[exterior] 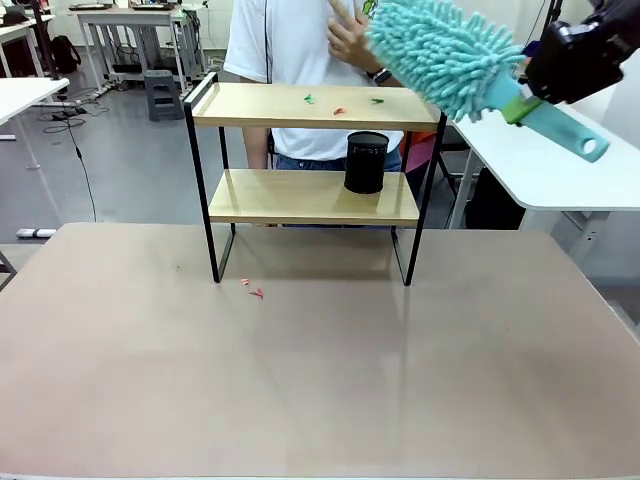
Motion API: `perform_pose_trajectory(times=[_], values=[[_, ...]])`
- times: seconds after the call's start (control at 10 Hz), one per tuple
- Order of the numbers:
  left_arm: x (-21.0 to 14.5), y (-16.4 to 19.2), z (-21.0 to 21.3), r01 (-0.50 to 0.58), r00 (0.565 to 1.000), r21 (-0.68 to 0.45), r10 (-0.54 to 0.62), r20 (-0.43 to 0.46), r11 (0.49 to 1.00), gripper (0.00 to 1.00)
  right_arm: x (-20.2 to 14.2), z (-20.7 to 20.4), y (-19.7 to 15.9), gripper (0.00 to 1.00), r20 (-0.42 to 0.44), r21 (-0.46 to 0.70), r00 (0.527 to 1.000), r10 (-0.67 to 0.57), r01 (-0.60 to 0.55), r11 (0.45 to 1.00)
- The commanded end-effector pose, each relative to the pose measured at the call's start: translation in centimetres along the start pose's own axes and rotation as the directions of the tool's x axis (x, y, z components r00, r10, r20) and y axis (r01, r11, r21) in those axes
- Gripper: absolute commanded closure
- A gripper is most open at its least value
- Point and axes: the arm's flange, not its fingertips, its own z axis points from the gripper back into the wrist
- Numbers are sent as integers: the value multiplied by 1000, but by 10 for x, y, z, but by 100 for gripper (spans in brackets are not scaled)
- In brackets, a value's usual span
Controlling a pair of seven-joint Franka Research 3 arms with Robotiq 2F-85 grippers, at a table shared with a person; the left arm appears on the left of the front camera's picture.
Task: Clean the shelf.
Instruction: Clean the remaining tier of the Shelf with the Duster once objects are removed.
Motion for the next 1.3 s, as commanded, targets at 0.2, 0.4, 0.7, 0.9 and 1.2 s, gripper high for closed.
perform_pose_trajectory(times=[0.2,0.4,0.7,0.9,1.2], values=[[0,-1,-2,20,1000,-20,-19,19,1000,0,83,-18,5,88,-63,-232,996,-63,47,972],[0,-1,-2,20,1000,-20,-19,19,1000,0,103,-42,6,88,-67,-279,992,-103,81,957],[0,-1,-2,20,1000,-20,-19,19,1000,0,115,-68,20,88,-122,-225,990,-69,40,974],[0,-1,-2,20,1000,-20,-19,19,1000,0,115,-79,31,88,-199,-164,980,-25,-9,986],[0,-1,-2,20,1000,-20,-19,19,1000,0,110,-82,43,88,-343,62,930,130,-115,991]])
